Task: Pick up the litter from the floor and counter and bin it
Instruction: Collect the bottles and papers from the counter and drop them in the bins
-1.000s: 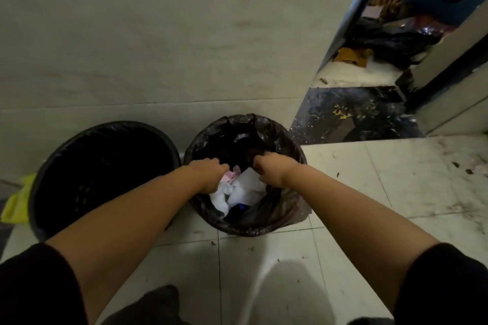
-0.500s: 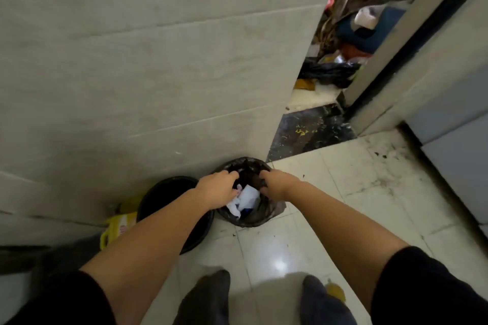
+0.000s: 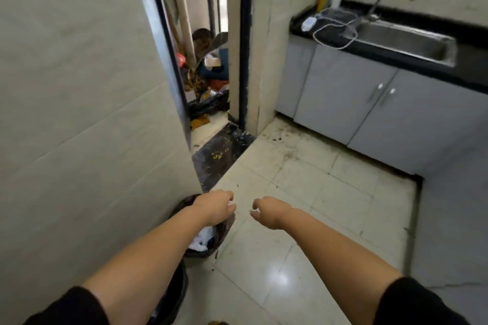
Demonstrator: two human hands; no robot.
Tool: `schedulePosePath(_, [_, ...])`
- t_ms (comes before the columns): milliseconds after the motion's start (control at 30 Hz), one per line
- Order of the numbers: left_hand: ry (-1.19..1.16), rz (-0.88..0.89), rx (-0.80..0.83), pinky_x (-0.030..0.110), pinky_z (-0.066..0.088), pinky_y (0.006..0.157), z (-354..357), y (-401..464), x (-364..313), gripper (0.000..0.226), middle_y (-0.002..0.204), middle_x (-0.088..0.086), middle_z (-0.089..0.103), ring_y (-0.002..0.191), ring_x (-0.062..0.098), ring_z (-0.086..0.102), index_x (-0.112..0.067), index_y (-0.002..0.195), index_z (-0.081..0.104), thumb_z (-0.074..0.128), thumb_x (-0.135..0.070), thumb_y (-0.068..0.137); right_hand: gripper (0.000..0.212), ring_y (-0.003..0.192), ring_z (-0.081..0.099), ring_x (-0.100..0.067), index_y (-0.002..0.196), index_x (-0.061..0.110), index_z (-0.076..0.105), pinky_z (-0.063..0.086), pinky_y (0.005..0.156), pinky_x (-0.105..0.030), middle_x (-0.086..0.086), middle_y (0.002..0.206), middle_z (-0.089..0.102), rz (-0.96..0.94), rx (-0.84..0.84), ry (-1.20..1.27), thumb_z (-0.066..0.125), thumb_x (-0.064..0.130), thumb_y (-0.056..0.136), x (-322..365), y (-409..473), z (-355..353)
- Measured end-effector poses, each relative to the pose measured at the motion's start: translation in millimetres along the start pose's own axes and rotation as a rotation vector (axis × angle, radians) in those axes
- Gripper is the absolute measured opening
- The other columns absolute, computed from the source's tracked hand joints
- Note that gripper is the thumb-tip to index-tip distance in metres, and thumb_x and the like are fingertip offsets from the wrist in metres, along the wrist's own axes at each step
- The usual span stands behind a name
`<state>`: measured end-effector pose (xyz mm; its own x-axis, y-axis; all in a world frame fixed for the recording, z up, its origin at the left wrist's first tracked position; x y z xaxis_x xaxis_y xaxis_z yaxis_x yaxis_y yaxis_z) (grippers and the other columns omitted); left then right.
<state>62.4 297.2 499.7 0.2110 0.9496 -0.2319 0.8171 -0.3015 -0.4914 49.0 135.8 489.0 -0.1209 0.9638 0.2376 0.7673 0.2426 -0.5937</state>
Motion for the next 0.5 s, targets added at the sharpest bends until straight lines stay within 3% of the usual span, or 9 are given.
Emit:
schedulePosePath(200, [0.125,0.183,0.051,0.041,0.046,0.096,39.6,-17.0,-144.4,0.044,0.127,0.014,0.060,0.114,0.031,0.056,-0.013,0.123,0.052,0.037,-0.044,0.096,0.044,0.120,0.053,-0.034,0.129,0.007,0.051,0.044,0.098,-0.041,-0.018,0.133,0.055,0.237,-0.110,0.138,0.034,0.037,0.100,-113.9,-127.3,41.9])
schedulePosePath(500, [0.308,0.570,0.159,0.037,0.045,0.095,106.2,-89.6,-370.1,0.044,0.130,0.013,0.058,0.117,0.030,0.055,-0.012,0.123,0.053,0.036,-0.042,0.097,0.041,0.120,0.054,-0.034,0.124,0.004,0.054,0.044,0.097,-0.038,-0.020,0.132,0.057,0.628,-0.239,0.350,0.036,0.032,0.100,-245.0,-346.7,124.4])
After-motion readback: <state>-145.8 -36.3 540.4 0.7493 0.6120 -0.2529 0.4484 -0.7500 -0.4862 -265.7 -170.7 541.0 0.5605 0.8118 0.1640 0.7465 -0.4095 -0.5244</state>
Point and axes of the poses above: each hand's wrist, its own y-axis towards the middle knuckle, its own z-axis out of the palm, x = y × z, the point moved 1 cm from there along y, towards the middle knuckle
